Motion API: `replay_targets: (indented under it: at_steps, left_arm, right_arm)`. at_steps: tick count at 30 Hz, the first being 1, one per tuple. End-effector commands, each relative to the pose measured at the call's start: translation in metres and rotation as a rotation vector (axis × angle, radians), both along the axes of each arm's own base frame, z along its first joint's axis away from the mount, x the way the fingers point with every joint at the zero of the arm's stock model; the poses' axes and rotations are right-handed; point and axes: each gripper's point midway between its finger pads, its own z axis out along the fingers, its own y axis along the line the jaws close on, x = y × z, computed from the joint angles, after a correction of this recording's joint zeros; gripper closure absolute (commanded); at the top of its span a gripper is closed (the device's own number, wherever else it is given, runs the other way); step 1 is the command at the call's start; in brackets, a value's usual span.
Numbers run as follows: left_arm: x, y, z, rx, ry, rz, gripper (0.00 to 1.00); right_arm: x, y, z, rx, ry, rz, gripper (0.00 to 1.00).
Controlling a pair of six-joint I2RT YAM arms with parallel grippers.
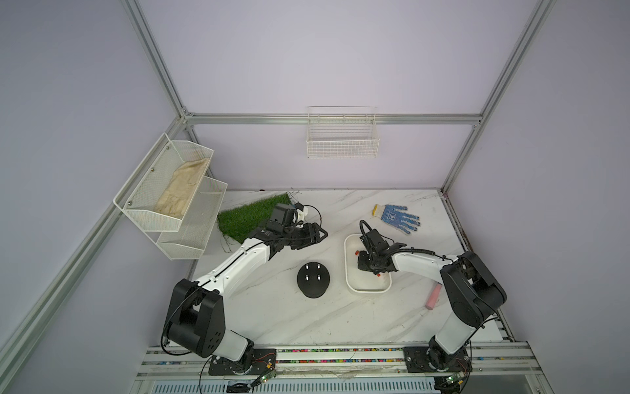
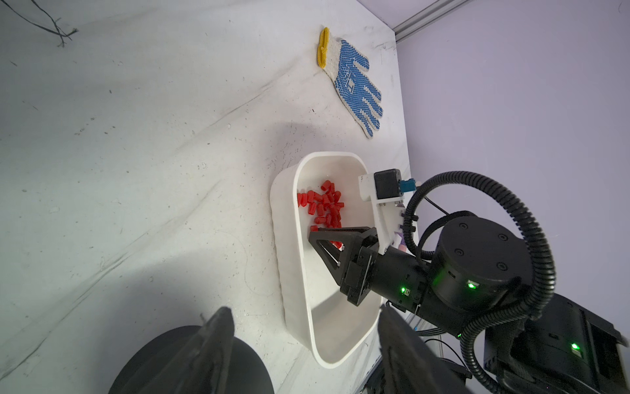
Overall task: Cover the protruding screws with screw protection sleeves
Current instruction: Pick up the screw protection sleeve from the storage box.
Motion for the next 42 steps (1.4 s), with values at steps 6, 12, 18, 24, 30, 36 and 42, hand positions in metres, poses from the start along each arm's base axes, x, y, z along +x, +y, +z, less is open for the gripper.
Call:
replay_targets:
  at_steps: [6, 12, 18, 24, 30, 36, 42]
  left_arm:
    - [0.006, -0.007, 0.011, -0.030, -0.030, -0.002, 0.32]
    - [0.007, -0.007, 0.012, -0.031, -0.032, 0.000, 0.32]
    - [0.010, -0.006, 0.022, -0.034, -0.055, 0.001, 0.32]
    - [0.016, -0.005, 0.054, -0.015, -0.122, -0.023, 0.31]
    - [0.017, -0.006, 0.088, -0.078, -0.163, -0.076, 0.30]
    - [0.005, -0.018, 0.126, -0.224, -0.163, -0.207, 0.31]
    - [-0.017, -0.033, 0.155, -0.344, -0.152, -0.367, 0.38]
  right_arm:
    - [-0.005, -0.003, -0.001, -0.015, -0.004, 0.001, 0.85]
    - [-0.005, -0.003, 0.003, -0.022, -0.011, 0.011, 0.88]
    - [0.002, 0.000, 0.034, -0.013, -0.071, 0.047, 0.88]
    - [0.013, 0.009, 0.097, 0.001, -0.238, 0.178, 0.88]
    - [0.011, 0.033, 0.160, 0.060, -0.447, 0.410, 0.88]
    - [0.001, 0.049, 0.209, 0.103, -0.575, 0.569, 0.88]
    - [-0.011, 0.065, 0.239, 0.171, -0.617, 0.685, 0.88]
